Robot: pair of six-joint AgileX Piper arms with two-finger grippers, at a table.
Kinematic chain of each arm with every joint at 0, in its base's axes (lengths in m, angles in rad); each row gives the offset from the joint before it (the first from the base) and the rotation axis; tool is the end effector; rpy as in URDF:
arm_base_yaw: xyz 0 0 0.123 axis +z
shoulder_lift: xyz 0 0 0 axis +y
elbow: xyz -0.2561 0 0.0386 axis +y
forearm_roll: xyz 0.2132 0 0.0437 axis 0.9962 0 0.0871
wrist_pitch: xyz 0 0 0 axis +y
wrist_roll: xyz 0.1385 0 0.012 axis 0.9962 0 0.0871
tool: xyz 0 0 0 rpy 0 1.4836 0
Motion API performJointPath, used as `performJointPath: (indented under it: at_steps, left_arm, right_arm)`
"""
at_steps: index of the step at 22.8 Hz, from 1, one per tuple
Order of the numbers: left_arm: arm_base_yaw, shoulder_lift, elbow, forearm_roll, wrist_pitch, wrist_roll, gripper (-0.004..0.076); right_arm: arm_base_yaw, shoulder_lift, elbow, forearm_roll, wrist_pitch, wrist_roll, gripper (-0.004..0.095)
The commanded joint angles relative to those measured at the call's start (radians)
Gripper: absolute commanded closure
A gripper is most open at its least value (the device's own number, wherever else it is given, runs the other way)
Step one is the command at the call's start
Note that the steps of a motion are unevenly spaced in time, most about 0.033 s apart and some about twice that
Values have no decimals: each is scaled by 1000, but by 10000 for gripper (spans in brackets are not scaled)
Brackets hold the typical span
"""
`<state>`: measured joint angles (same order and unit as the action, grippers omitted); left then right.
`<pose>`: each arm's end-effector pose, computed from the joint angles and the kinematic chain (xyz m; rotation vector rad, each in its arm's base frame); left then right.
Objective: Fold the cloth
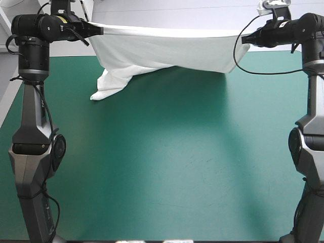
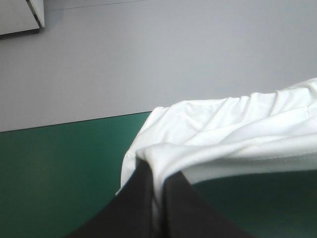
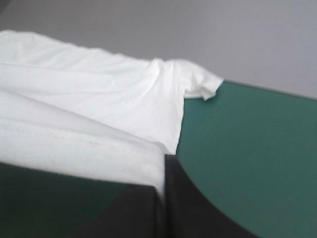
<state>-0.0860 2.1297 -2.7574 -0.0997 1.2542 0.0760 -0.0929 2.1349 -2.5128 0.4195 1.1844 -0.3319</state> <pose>0.4315 -0.0504 0.4093 0.1944 2.0994 -0.1245 0.4540 0.0104 0.3564 -0.2841 2.1955 0.2938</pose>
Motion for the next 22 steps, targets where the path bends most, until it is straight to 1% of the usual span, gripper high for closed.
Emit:
performJointPath:
  at_steps: [1, 3, 4, 5, 8, 9, 10, 11, 12, 13, 15, 20, 22]
  left_arm:
    - [4, -86, 18, -30, 37, -39, 733]
    - [4, -140, 129, -91, 37, -52, 733]
    - [4, -200, 257, -103, 37, -48, 733]
    - [4, -269, 403, -97, 37, -28, 733]
    - [4, -472, 773, -76, 35, -28, 733]
    - [4, -561, 930, -74, 31, -28, 733]
    - [4, -617, 1008, -76, 22, -28, 733]
    - [4, -686, 1131, -103, 3, -8, 733]
    - [4, -737, 1201, -126, -10, 7, 733]
    - [2, -805, 1279, -151, -26, 19, 733]
    - [-7, -864, 1357, -165, -44, 27, 733]
    - [-61, -940, 1484, -147, -46, 25, 733]
    - [-93, -964, 1530, -123, -46, 25, 733]
  right_arm:
    - [-11, -119, 63, 23, 31, -13, 921]
    - [-22, -178, 163, 24, 51, -13, 921]
    - [-24, -224, 224, 14, 63, -17, 921]
    - [-30, -267, 275, 31, 63, -13, 921]
    - [-30, -358, 383, 23, 65, 7, 921]
    - [-30, -403, 460, 12, 65, -4, 921]
    - [-30, -429, 503, -2, 65, -21, 921]
    - [-30, -485, 583, -32, 65, -47, 920]
    - [-30, -510, 618, -56, 65, -47, 920]
    - [-30, -583, 707, -119, 39, -42, 919]
    - [-30, -660, 796, -175, 6, -42, 919]
    - [-28, -829, 1035, -222, -37, -50, 919]
    - [2, -903, 1155, -257, -69, -61, 919]
